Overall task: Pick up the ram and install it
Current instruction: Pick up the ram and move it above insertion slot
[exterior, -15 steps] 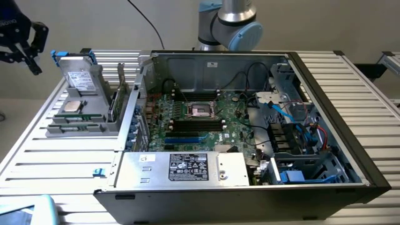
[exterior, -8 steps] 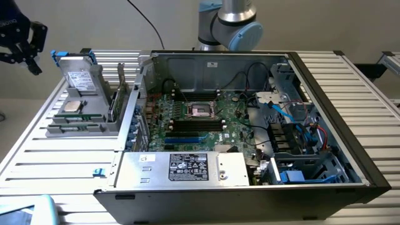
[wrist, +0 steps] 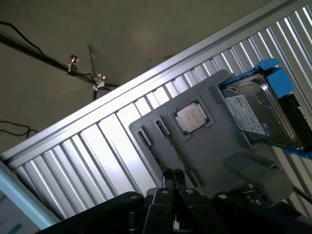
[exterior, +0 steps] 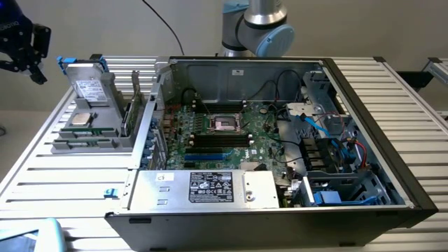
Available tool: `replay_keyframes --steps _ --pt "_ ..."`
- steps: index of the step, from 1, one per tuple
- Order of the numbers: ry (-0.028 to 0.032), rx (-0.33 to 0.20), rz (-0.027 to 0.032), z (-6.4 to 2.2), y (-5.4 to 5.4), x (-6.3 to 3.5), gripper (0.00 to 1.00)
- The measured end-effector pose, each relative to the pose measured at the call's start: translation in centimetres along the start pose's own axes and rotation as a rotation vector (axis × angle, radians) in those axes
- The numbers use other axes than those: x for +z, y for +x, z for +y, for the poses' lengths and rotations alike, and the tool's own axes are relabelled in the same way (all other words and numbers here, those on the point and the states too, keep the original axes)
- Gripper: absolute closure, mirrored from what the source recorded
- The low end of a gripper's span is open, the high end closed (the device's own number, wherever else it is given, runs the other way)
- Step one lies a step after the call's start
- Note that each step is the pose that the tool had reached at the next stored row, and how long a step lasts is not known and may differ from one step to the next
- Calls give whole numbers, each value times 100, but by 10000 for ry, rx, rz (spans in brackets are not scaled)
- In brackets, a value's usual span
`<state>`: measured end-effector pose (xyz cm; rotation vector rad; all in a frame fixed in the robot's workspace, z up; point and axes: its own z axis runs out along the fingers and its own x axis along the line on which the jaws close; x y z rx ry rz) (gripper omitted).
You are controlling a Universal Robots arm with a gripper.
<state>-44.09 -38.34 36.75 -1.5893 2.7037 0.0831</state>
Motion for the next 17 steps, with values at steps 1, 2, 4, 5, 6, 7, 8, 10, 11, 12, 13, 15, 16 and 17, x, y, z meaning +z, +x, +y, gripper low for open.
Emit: replay_keyframes --steps 1,2,4,5,6,7,8,10,11,12,13,15,16,17 --pt "-3 -181 7 0 0 0 89" --pt "-6 -371 14 0 0 1 89" --pt "-8 -731 24 -1 0 2 89" --pt "-9 -922 30 -1 0 3 89" --pt "-7 -1101 33 0 0 3 89" --pt "-1 -1280 35 0 0 3 89" --pt "11 -1462 34 0 0 4 89" --pt "37 -1823 33 -1 0 3 89" --pt "52 -2008 30 0 0 3 89" --pt "68 -2195 27 0 0 4 89" --pt "83 -2376 25 0 0 4 89" --pt "113 -2743 21 -1 0 4 89" --pt "131 -2923 18 0 0 4 89" --pt "150 -3097 14 0 0 4 89"
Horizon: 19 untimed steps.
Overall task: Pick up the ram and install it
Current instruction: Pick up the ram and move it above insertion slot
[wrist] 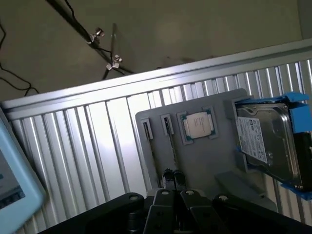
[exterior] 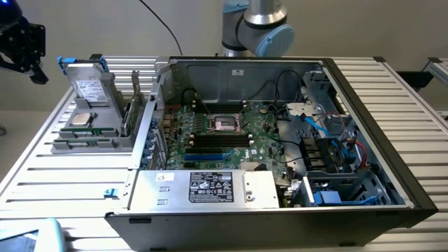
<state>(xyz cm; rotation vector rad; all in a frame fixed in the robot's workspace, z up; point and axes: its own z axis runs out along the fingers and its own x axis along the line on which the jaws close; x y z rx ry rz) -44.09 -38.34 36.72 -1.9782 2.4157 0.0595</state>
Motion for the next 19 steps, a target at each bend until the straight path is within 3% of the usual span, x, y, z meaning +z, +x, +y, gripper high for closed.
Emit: replay_keyframes --steps 5,11,19 --pt "72 -871 -7 0 0 2 89" --pt "70 -912 -4 0 0 1 89" --pt "-23 -1016 10 -4 -1 2 89"
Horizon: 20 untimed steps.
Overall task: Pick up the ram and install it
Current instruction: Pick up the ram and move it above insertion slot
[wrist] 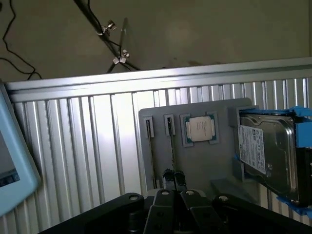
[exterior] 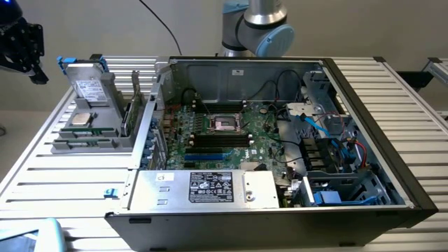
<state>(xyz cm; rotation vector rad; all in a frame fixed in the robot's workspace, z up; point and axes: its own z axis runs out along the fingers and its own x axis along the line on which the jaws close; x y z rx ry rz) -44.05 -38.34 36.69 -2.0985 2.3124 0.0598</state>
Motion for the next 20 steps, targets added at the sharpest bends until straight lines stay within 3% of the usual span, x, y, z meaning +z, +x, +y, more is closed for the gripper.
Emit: replay_keyframes --steps 7,12,14,15,20 --pt "-17 -81 4 -1 0 0 87" --pt "-17 -83 4 -4 0 0 64" --pt "-17 -85 4 -33 -2 7 64" --pt "-18 -84 4 -64 -4 21 57" --pt "-16 -83 10 -142 -9 110 57"
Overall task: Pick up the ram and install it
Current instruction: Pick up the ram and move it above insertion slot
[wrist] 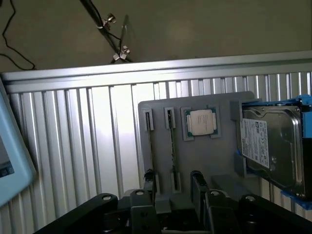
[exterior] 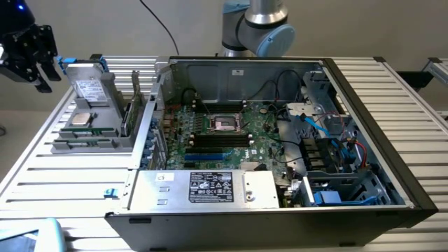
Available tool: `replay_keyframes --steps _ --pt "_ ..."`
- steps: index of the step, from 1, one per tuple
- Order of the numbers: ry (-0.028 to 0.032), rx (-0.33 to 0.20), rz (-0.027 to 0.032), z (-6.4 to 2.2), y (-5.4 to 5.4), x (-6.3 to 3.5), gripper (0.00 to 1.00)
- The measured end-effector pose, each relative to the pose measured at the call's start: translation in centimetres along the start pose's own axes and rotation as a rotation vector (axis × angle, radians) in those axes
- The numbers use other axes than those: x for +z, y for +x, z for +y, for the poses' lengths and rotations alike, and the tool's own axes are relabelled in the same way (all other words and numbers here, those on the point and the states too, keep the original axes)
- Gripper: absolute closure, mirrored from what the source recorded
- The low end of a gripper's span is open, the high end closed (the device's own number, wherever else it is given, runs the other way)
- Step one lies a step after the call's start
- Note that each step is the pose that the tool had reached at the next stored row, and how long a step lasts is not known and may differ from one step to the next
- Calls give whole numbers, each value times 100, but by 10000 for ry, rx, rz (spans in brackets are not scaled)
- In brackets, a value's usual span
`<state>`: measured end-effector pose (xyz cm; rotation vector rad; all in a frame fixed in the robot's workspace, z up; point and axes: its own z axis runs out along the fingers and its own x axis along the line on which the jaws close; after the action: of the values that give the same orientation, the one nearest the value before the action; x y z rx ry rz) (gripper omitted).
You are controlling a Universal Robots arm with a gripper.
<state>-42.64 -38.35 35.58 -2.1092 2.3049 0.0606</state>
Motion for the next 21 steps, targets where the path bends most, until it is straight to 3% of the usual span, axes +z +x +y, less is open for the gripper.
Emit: replay_keyframes --steps 12,15,18,21 --pt "3 -13 8 -64 95 202 57" --pt "60 -29 27 -79 100 226 57" --pt "177 -51 80 -82 101 243 57" --pt "202 -88 128 -85 103 281 57"
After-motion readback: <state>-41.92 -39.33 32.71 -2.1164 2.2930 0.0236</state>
